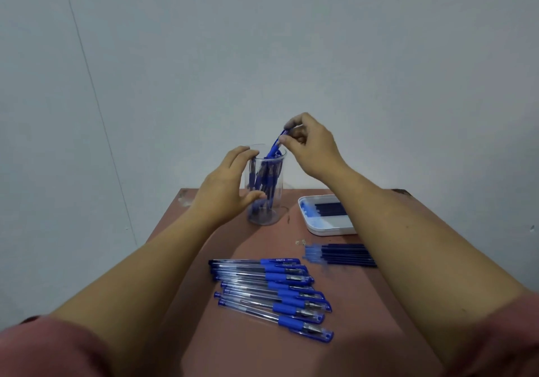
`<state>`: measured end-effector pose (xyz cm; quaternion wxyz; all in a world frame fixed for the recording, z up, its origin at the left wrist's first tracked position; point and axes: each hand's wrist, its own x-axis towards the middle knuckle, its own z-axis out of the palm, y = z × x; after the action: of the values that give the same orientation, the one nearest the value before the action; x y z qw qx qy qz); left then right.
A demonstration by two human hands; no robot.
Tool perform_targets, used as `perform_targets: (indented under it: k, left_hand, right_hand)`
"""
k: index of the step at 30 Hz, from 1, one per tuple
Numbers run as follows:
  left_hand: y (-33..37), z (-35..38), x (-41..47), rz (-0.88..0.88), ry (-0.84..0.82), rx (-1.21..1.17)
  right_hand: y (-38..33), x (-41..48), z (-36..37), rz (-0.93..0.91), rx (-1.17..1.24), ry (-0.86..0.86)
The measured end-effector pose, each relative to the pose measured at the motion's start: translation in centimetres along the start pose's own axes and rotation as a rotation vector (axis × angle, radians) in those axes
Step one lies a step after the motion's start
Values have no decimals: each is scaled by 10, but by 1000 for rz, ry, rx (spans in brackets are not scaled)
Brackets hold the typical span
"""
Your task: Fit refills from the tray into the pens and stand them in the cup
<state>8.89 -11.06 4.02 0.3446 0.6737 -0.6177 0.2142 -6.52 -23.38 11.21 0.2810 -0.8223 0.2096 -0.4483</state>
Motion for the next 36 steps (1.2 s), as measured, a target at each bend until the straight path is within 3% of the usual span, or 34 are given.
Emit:
perform_targets:
  k: [4, 16, 24, 28, 36]
  left_hand:
    - [0, 0, 0, -6, -2, -1]
    - [25, -18, -25, -34, -48, 55]
    - [56, -28, -98, -66, -449, -64]
    - [64, -21, -116, -49, -544, -31]
    - [68, -19, -119, -76, -555, 6]
  right_hand:
    - [12, -10, 7, -61, -197, -144]
    - [10, -63, -19, -70, -200, -216]
    - [23, -134, -36, -44, -370, -586]
    - [27, -146, -28, -63, -431, -590]
    - [22, -160, -25, -58, -389, -560]
